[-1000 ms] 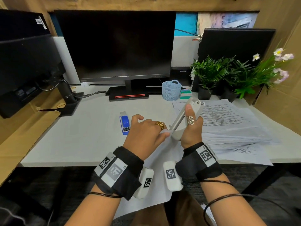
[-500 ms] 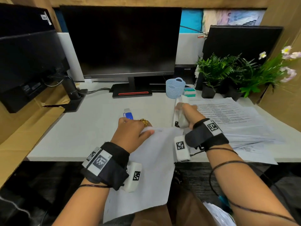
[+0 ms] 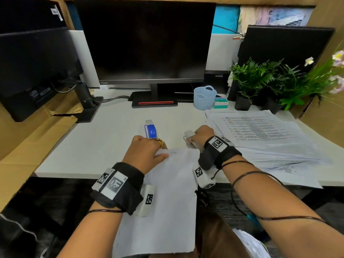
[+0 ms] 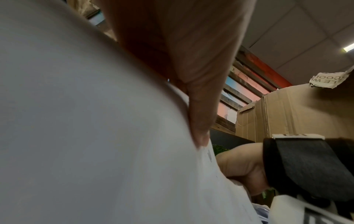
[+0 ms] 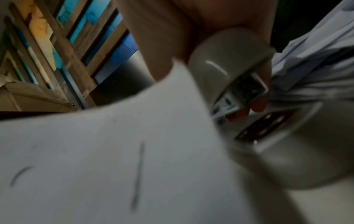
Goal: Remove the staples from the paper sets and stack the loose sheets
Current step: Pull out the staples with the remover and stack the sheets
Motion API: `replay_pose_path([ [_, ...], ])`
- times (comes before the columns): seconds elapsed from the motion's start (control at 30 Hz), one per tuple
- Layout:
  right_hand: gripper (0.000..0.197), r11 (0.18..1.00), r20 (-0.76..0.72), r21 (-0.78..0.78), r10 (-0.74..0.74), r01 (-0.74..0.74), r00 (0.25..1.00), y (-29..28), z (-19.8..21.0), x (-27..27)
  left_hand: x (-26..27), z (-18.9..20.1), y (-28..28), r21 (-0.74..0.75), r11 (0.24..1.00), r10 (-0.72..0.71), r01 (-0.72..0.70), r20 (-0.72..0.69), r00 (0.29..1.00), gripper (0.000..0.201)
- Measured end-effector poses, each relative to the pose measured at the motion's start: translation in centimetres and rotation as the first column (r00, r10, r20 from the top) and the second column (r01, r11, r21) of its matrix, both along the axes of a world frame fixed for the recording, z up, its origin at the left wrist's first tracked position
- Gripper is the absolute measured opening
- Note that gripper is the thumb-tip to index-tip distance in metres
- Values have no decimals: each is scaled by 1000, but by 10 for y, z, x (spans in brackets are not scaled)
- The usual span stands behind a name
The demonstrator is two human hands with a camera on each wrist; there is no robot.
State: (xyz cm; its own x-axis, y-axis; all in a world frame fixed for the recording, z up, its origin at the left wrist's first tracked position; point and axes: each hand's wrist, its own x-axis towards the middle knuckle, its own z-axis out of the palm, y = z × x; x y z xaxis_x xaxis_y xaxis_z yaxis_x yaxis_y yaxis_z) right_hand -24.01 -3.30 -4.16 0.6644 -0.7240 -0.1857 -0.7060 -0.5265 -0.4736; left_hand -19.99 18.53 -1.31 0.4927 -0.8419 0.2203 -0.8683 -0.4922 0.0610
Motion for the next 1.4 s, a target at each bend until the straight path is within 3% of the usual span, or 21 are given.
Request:
replay_pose_path([
  [0.07,39,998,30,-28,60,-59,998,3,6,-4,0,0,3,-10,1000,-9,9,25,1000,29],
  [0.1,46,994,141,-52,99,-92,985,8,12,-9,0,0,5,-23,1000,-5,6,29,1000,29],
  [0.17,46,971,413,-69,238,-230,879,20,27,-29,-1,2,9,-100,995,-1,3,21,1000,27],
  [0.2,42,938,464,-73,334,-340,820,26,34,-40,0,1,10,-179,984,-18,22,22,1000,25],
  [0.27,36,852,440,-104,502,-513,745,34,40,-60,3,-2,9,-357,930,-59,93,106,993,23],
  [0.3,31,837,456,-153,531,-525,714,36,37,-68,4,-2,7,-416,901,-61,126,166,984,24],
  [0.43,18,812,615,-455,584,-367,530,37,25,-98,-6,-2,-8,-549,767,-202,333,286,937,21],
  [0.53,21,786,680,-503,617,-361,397,35,23,-122,-16,-4,-17,-657,599,-290,457,354,889,4],
  [0.6,26,763,689,-538,643,-357,335,35,26,-138,-22,-4,-20,-680,530,-326,507,389,862,13],
  [0.8,16,715,645,-643,699,-276,309,32,35,-173,-41,-1,-34,-636,474,-359,609,492,793,6],
  [0.87,18,688,620,-682,724,-248,303,27,33,-180,-47,-2,-39,-634,480,-364,606,485,796,15],
  [1.03,17,681,597,-699,723,-216,346,17,28,-196,-59,-2,-51,-603,475,-395,641,505,767,19],
  [1.17,19,739,621,-634,662,-227,421,8,25,-217,-66,-11,-67,-590,511,-439,625,446,780,11],
  [1.2,21,769,625,-593,627,-239,465,6,25,-225,-69,-16,-74,-597,524,-449,607,413,793,13],
  [1.27,20,807,535,-554,532,-203,657,0,23,-241,-82,-27,-90,-593,539,-487,599,360,795,18],
  [1.33,17,766,304,-625,420,-154,855,-5,19,-256,-102,-38,-109,-568,546,-548,615,313,776,20],
  [1.4,26,745,102,-643,314,-178,944,-9,11,-271,-124,-50,-130,-531,558,-610,637,257,749,19],
])
